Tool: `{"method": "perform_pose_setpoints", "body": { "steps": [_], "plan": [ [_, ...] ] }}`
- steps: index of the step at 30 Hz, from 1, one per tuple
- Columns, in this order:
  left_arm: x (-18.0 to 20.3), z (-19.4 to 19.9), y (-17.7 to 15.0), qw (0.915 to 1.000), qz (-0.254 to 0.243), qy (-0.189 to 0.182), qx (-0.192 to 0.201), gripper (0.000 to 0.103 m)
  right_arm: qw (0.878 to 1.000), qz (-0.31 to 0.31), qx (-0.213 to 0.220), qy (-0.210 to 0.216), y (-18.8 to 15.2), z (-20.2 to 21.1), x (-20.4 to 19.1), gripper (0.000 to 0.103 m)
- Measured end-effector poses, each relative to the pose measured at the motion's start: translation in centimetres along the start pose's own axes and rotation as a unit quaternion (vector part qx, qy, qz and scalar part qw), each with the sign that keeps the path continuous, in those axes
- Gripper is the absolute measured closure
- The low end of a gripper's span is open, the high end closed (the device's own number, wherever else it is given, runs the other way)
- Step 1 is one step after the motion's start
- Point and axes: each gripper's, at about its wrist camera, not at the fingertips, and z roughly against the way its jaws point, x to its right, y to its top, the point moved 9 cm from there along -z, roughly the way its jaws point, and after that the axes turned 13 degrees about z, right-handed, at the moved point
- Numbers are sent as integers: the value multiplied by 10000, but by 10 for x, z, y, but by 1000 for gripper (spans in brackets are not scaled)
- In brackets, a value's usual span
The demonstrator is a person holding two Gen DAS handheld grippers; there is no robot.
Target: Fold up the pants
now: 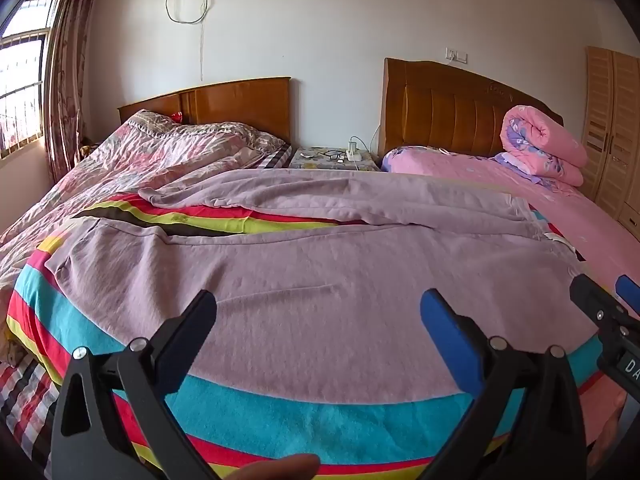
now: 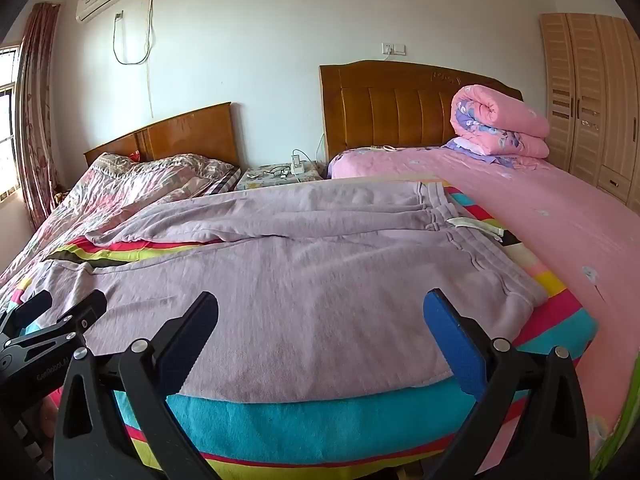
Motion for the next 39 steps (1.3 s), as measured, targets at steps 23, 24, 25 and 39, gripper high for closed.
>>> {"method": "perform_pose_setpoints", "body": {
  "steps": [23, 24, 25, 39],
  "plan": [
    [-1, -1, 0, 10000, -39, 27, -9, 1, 10000, -33, -64, 6, -1, -3, 0, 4],
    [-1, -1, 0, 10000, -40, 27, -9, 1, 10000, -36, -62, 5, 0, -3, 0, 4],
    [-1, -1, 0, 10000, -39, 26, -14, 1, 10000, -37, -58, 4, 0, -2, 0, 4],
    [-1, -3, -4, 10000, -44, 31, -24, 1, 9999, -47, -92, 19, -6, -5, -1, 4]
  ]
}}
